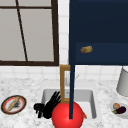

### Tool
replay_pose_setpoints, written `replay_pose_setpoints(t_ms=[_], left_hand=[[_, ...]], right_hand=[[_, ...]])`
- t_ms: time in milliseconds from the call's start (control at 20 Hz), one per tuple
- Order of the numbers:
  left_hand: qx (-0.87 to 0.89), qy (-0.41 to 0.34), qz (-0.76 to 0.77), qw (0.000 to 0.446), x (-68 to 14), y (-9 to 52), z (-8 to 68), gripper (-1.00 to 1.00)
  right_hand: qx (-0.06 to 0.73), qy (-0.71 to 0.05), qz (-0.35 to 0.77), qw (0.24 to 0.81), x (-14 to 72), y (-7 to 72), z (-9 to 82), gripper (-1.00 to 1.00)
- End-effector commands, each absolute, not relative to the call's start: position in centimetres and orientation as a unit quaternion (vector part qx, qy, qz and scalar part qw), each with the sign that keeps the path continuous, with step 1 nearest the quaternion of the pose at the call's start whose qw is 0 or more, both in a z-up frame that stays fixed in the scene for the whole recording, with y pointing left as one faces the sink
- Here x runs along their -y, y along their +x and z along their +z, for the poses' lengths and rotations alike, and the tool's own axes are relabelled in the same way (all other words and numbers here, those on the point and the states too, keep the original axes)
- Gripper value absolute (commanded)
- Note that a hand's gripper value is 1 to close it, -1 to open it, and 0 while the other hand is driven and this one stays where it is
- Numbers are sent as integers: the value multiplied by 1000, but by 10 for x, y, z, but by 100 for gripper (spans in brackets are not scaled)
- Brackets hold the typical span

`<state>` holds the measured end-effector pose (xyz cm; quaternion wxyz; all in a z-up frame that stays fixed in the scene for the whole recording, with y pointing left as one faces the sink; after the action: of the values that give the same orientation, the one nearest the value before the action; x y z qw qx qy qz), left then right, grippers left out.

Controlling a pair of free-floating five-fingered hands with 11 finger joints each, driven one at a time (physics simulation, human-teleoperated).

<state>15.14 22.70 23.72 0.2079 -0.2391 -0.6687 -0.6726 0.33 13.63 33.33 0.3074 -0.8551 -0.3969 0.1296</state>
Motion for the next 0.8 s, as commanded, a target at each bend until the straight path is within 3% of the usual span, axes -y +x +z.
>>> replay_pose_setpoints(t_ms=[0, 750], left_hand=[[669, -239, -673, 208, -227, 151, 237, 0], [669, -239, -673, 208, -227, 151, 237, 0]], right_hand=[[392, -833, 174, 349, -139, 10, 328, -100], [467, -773, 237, 358, -142, 18, 270, -100]])
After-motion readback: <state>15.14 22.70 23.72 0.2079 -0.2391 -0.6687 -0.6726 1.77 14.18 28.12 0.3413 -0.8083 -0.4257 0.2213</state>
